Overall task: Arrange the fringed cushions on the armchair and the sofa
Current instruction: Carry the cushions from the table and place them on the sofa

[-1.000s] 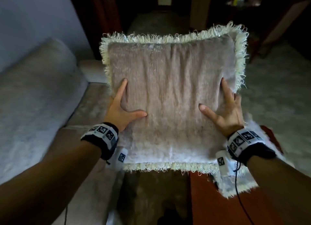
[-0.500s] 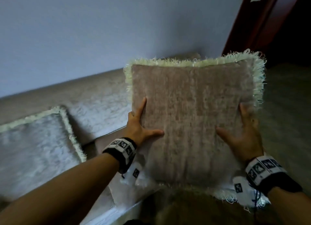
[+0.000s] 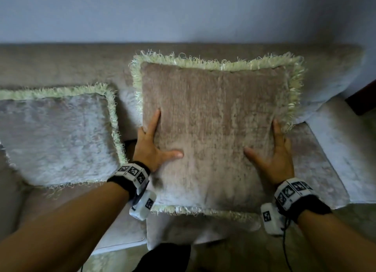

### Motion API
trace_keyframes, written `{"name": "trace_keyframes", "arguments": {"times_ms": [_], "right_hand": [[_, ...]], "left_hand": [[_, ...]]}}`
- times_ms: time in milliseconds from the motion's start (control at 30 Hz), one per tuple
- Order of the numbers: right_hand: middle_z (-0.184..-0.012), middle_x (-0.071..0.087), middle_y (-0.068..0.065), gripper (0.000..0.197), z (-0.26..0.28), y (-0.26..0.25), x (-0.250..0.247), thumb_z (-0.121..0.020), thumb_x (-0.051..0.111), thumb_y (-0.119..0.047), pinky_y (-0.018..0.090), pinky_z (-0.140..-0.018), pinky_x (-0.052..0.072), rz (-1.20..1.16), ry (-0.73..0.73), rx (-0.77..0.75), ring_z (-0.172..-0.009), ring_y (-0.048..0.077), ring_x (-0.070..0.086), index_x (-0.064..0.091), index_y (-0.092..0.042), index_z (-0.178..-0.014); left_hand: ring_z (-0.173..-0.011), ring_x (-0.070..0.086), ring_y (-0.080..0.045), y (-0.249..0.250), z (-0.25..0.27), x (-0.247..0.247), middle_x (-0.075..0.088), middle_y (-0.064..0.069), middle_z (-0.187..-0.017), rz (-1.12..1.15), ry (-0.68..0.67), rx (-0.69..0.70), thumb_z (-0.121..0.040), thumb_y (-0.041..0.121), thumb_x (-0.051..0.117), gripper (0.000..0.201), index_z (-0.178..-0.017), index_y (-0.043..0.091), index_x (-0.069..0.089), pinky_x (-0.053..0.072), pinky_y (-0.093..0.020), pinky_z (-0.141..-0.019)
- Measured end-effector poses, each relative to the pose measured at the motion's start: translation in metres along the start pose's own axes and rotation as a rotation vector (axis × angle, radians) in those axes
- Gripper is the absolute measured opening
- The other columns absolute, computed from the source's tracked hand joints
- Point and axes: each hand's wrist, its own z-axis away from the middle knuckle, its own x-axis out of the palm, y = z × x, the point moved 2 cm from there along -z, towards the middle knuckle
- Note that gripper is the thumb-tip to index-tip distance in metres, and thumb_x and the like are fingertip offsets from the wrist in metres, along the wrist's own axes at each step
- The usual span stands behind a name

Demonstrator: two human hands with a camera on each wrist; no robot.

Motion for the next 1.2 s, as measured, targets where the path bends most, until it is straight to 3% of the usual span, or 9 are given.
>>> {"name": "trace_keyframes", "arguments": {"times_ms": [100, 233, 467, 600, 767, 900, 1000, 1133, 1200], "right_hand": [[-0.160, 0.014, 0.002, 0.107, -0.048, 0.005, 0.046, -0.066, 0.078, -0.064, 0.056, -0.111, 0.033, 0.004, -0.116, 0.017, -0.145, 0.035, 0.027, -0.001, -0.074, -0.138], [-0.165, 0.005, 0.004, 0.112, -0.102, 0.026, 0.108, -0.062, 0.079, -0.065, 0.062, -0.112, 0.029, -0.005, -0.231, 0.050, -0.149, 0.034, 0.019, -0.002, -0.073, -0.140], [-0.162, 0.010, 0.005, 0.120, -0.184, 0.071, 0.194, -0.057, 0.084, -0.059, 0.062, -0.110, 0.034, 0.019, -0.305, 0.086, -0.146, 0.035, 0.024, -0.003, -0.072, -0.140], [-0.166, 0.000, 0.006, 0.128, -0.210, 0.102, 0.228, -0.062, 0.084, -0.054, 0.062, -0.113, 0.022, 0.097, -0.321, 0.094, -0.151, 0.034, 0.006, -0.012, -0.060, -0.147], [-0.166, -0.008, 0.006, 0.129, -0.225, 0.122, 0.255, -0.066, 0.086, -0.046, 0.062, -0.117, 0.017, 0.045, -0.316, 0.123, -0.152, 0.030, -0.004, -0.012, -0.056, -0.149], [-0.164, 0.000, 0.010, 0.126, -0.225, 0.121, 0.248, -0.067, 0.086, -0.047, 0.064, -0.111, 0.031, 0.065, -0.333, 0.111, -0.149, 0.036, 0.015, -0.011, -0.059, -0.147], [-0.159, 0.015, 0.006, 0.108, -0.221, 0.123, 0.225, -0.078, 0.077, -0.052, 0.048, -0.108, 0.034, 0.074, -0.349, 0.068, -0.142, 0.031, 0.030, -0.001, -0.051, -0.153], [-0.157, 0.035, 0.005, 0.080, -0.210, 0.120, 0.184, -0.087, 0.063, -0.059, 0.043, -0.110, 0.039, 0.207, -0.421, 0.040, -0.138, 0.024, 0.039, 0.028, -0.035, -0.155], [-0.139, 0.054, 0.007, 0.073, -0.201, 0.116, 0.153, -0.087, 0.065, -0.054, 0.039, -0.101, 0.047, 0.213, -0.406, 0.078, -0.117, 0.022, 0.056, 0.040, -0.029, -0.151]], "left_hand": [[-0.134, 0.039, -0.035, -0.031, -0.034, 0.000, 0.030, -0.010, -0.140, -0.011, 0.023, -0.093, -0.036, 0.049, 0.097, 0.139, -0.142, 0.071, 0.009, 0.037, -0.059, -0.110], [-0.137, 0.035, -0.038, -0.074, -0.074, 0.010, 0.028, -0.014, -0.145, -0.043, 0.056, -0.185, -0.036, 0.051, 0.095, 0.140, -0.142, 0.071, 0.005, 0.035, -0.063, -0.110], [-0.142, 0.026, -0.034, -0.143, -0.146, 0.040, 0.021, -0.010, -0.148, -0.088, 0.091, -0.235, -0.043, 0.045, 0.096, 0.140, -0.145, 0.065, 0.003, 0.029, -0.054, -0.117], [-0.143, 0.020, -0.036, -0.179, -0.174, 0.070, 0.014, -0.017, -0.151, -0.147, 0.093, -0.277, -0.046, 0.041, 0.097, 0.140, -0.141, 0.069, -0.002, 0.024, -0.045, -0.118], [-0.128, 0.028, -0.032, -0.202, -0.193, 0.094, 0.018, -0.025, -0.141, -0.213, 0.155, -0.252, -0.043, 0.034, 0.100, 0.146, -0.148, 0.052, 0.000, 0.029, -0.039, -0.108], [-0.131, 0.028, -0.043, -0.205, -0.194, 0.097, 0.020, -0.025, -0.141, -0.312, 0.164, -0.257, -0.042, 0.042, 0.099, 0.151, -0.148, 0.046, -0.008, 0.033, -0.052, -0.109], [-0.133, 0.021, -0.056, -0.190, -0.184, 0.102, 0.013, -0.035, -0.147, -0.457, 0.150, -0.268, -0.050, 0.046, 0.095, 0.149, -0.153, 0.037, -0.012, 0.032, -0.065, -0.108], [-0.136, 0.019, -0.052, -0.147, -0.164, 0.115, 0.012, -0.035, -0.151, -0.666, 0.169, -0.203, -0.071, 0.046, 0.082, 0.121, -0.156, 0.012, 0.004, 0.028, -0.066, -0.110], [-0.136, 0.021, -0.048, -0.111, -0.156, 0.128, 0.017, -0.028, -0.151, -0.703, 0.120, -0.107, -0.075, 0.042, 0.076, 0.101, -0.153, 0.012, 0.019, 0.029, -0.062, -0.110]]}}
